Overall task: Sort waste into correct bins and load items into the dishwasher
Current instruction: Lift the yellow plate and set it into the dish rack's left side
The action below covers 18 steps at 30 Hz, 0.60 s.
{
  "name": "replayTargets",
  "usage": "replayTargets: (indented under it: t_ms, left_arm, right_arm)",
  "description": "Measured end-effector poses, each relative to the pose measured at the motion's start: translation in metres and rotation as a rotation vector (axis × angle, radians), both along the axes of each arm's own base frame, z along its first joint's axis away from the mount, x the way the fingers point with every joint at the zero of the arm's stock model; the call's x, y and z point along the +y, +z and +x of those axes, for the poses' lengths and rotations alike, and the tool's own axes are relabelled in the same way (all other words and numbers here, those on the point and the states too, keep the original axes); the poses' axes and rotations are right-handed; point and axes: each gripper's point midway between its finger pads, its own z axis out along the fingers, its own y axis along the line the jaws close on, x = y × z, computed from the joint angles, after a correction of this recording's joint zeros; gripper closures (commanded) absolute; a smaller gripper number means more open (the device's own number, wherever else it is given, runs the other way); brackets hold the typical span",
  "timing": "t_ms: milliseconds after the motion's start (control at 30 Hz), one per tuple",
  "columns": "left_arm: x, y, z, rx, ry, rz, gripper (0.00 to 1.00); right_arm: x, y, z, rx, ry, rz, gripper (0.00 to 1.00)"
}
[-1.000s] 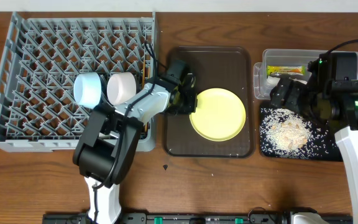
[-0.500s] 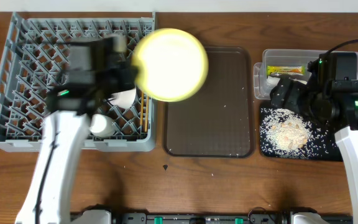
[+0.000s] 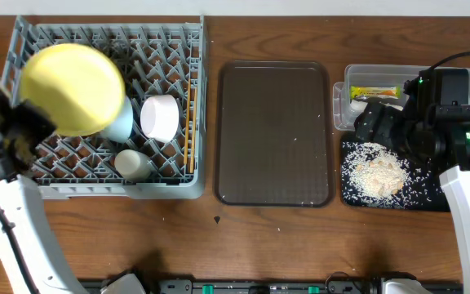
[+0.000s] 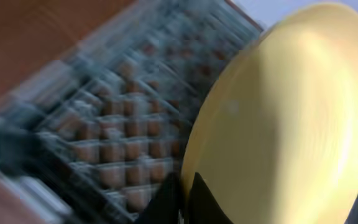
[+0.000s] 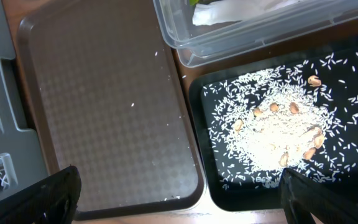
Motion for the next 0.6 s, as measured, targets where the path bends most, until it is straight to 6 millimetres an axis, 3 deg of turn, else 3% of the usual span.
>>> replayTargets:
  t_ms: [167, 400, 600]
  left_arm:
    - [0.034, 0.007, -0.001, 0.028, 0.052, 0.166, 0.93]
    - [0.068, -0.018, -0.002, 0.186, 0.089, 0.306, 0.93]
    - [0.088, -0.025, 0.004, 0.248, 0.089, 0.403, 0.92]
  right_arm:
    - [0.0, 0.0, 0.0, 0.0, 0.0, 0.0, 0.01]
    - [0.0, 0.0, 0.0, 0.0, 0.0, 0.0, 0.01]
    - [0.0, 0.0, 0.0, 0.0, 0.0, 0.0, 0.01]
